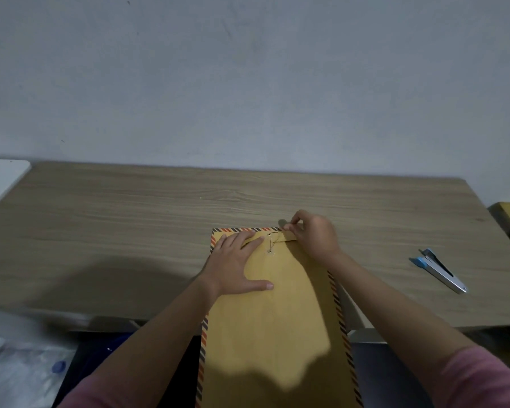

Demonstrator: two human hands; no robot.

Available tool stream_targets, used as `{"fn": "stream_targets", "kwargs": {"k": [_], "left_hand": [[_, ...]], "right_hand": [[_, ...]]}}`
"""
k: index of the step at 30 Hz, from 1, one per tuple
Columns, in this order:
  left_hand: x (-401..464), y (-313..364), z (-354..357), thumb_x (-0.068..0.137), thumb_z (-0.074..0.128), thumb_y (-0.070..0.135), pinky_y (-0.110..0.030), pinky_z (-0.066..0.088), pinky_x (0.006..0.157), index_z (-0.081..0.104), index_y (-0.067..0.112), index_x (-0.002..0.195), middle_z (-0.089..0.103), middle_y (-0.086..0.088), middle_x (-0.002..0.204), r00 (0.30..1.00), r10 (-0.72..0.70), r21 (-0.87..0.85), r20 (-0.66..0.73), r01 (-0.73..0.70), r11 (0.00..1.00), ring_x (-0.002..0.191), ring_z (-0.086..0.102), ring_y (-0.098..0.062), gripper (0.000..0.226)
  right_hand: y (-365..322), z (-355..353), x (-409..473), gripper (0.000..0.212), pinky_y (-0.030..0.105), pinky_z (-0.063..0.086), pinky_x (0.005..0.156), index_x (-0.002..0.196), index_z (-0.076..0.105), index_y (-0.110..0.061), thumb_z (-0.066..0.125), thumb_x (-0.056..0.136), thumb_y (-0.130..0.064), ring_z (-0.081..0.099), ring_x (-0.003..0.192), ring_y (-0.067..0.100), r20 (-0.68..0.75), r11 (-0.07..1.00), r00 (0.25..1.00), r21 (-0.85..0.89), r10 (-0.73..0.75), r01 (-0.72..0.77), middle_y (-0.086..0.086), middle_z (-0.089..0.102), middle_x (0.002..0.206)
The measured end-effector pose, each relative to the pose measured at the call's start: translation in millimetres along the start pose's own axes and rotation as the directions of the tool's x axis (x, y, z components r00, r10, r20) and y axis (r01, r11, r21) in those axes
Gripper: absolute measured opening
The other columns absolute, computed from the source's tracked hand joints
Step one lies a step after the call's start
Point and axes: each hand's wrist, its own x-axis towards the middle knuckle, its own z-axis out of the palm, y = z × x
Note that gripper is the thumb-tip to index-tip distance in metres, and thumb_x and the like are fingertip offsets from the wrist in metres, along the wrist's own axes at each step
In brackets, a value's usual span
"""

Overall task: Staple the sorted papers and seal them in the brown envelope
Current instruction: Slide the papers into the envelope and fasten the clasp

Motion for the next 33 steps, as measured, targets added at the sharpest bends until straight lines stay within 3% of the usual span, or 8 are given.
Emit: {"fn": "stream_targets", "kwargs": {"k": [6, 11, 14, 17, 21, 27, 33], "left_hand": [[-6.1, -5.8, 1.3, 0.067, 0.029, 0.089, -0.046, -0.004, 0.116, 0.001, 0.034, 0.150, -0.006, 0.013, 0.160, 0.996, 0.064, 0.056, 0.065, -0.067, 0.996, 0.146, -0.009, -0.009, 0.104], [-8.2, -6.5, 5.4, 0.069, 0.029, 0.088, -0.045, -0.006, 0.116, -0.005, 0.029, 0.151, -0.011, 0.013, 0.159, 0.997, 0.053, 0.070, 0.052, -0.057, 0.996, 0.145, -0.013, -0.007, 0.106], [-8.3, -6.4, 5.0, 0.071, 0.028, 0.088, -0.046, -0.007, 0.115, -0.004, 0.035, 0.150, -0.014, 0.012, 0.158, 0.996, 0.064, 0.081, 0.057, -0.068, 0.994, 0.145, -0.014, -0.009, 0.100], [-8.0, -5.9, 3.7, 0.071, 0.028, 0.087, -0.047, -0.006, 0.115, -0.004, 0.040, 0.149, -0.016, 0.012, 0.158, 0.996, 0.064, 0.084, 0.067, -0.069, 0.994, 0.145, -0.014, -0.010, 0.097], [-6.6, -4.9, 2.1, 0.070, 0.034, 0.087, -0.049, -0.003, 0.116, -0.001, 0.041, 0.149, -0.012, 0.012, 0.159, 0.996, 0.054, 0.074, 0.070, -0.059, 0.996, 0.146, -0.010, -0.010, 0.097], [-1.5, -2.9, -1.3, 0.063, 0.047, 0.087, -0.050, 0.006, 0.116, 0.013, 0.042, 0.147, 0.004, 0.012, 0.159, 0.998, 0.027, 0.030, 0.057, -0.029, 0.999, 0.146, 0.006, -0.013, 0.101], [2.9, -2.8, -5.5, 0.058, 0.046, 0.089, -0.048, 0.014, 0.114, 0.014, 0.043, 0.146, 0.011, 0.008, 0.158, 0.997, 0.023, 0.102, 0.070, -0.031, 0.994, 0.142, 0.015, -0.017, 0.105]], "right_hand": [[-26.0, 23.3, 27.4, 0.015, 0.031, 0.040, 0.059, 0.080, 0.062, -0.015, 0.070, 0.080, -0.029, 0.065, 0.080, 0.025, 0.136, 0.996, 0.987, 0.054, -0.082, 0.075, 0.005, 0.073, 0.080], [-31.3, 33.5, 41.8, 0.020, 0.027, 0.033, 0.056, 0.078, 0.063, -0.014, 0.075, 0.075, -0.030, 0.054, 0.068, 0.018, 0.245, 0.999, 0.969, 0.004, -0.037, 0.037, 0.005, 0.067, 0.074], [-32.1, 31.6, 46.8, 0.024, 0.025, 0.033, 0.049, 0.070, 0.059, -0.013, 0.080, 0.070, -0.027, 0.053, 0.050, 0.013, 0.275, 0.997, 0.961, 0.078, -0.002, -0.020, -0.005, 0.058, 0.054], [-28.9, 31.9, 48.6, 0.028, 0.024, 0.037, 0.049, 0.065, 0.059, -0.012, 0.084, 0.065, -0.025, 0.052, 0.046, 0.009, 0.255, 0.990, 0.967, 0.136, 0.005, -0.041, -0.005, 0.058, 0.051], [-26.7, 34.5, 48.2, 0.029, 0.030, 0.044, 0.055, 0.061, 0.058, -0.015, 0.084, 0.064, -0.026, 0.058, 0.054, 0.018, 0.224, 0.990, 0.975, 0.136, 0.005, -0.036, 0.005, 0.065, 0.059], [-15.4, 22.3, 45.5, 0.035, 0.027, 0.028, 0.045, 0.057, 0.052, -0.018, 0.085, 0.062, -0.029, 0.042, 0.047, 0.008, 0.200, 0.994, 0.978, 0.076, 0.058, -0.075, -0.010, 0.047, 0.049], [-3.9, 19.8, 35.8, 0.032, 0.025, 0.028, 0.045, 0.061, 0.057, -0.015, 0.084, 0.063, -0.032, 0.047, 0.055, 0.017, 0.133, 0.994, 0.989, 0.077, 0.067, -0.078, -0.010, 0.047, 0.050]]}}
